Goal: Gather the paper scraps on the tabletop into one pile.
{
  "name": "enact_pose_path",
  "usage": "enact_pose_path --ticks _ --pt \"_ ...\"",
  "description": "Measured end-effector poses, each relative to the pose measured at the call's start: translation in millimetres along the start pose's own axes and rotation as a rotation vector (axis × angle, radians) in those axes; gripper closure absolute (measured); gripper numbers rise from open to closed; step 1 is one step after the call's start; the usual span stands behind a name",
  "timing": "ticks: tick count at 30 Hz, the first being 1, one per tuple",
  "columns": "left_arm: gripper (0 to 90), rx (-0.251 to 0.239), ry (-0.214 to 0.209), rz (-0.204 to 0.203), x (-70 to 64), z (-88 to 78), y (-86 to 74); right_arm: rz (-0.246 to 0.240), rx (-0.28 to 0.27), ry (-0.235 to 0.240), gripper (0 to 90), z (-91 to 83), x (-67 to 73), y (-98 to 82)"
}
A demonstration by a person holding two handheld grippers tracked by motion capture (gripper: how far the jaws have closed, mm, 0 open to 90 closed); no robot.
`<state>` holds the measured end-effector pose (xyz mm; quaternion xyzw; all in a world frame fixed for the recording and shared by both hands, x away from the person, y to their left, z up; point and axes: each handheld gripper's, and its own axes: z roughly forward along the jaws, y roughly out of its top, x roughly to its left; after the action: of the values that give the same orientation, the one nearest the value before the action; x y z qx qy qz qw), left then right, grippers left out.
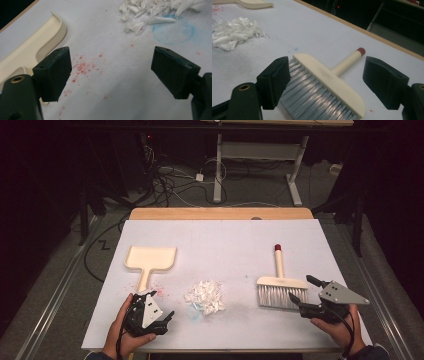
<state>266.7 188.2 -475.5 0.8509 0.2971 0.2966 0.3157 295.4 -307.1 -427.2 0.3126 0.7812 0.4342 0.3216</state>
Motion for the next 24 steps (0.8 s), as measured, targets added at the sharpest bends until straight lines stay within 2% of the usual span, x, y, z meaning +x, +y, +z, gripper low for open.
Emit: enact_pose_path --ticks 3,9,24 --pt "15.8 -0.008 0.003 0.008 -1.4 -0.6 0.9 0.007 -0.019 -0.002 21.8 -6.7 7.0 -5.2" --pt "15.7 -0.021 -0.007 0.008 -0.8 -1.2 -1.3 -0.051 -0.019 -0.024 22.2 -8.9 16.7 -7.1" --pt "15.7 -0.015 -0.008 0.01 -0.8 0.8 -0.7 -0.047 0.011 -0.038 22.0 -4.5 13.9 -9.7"
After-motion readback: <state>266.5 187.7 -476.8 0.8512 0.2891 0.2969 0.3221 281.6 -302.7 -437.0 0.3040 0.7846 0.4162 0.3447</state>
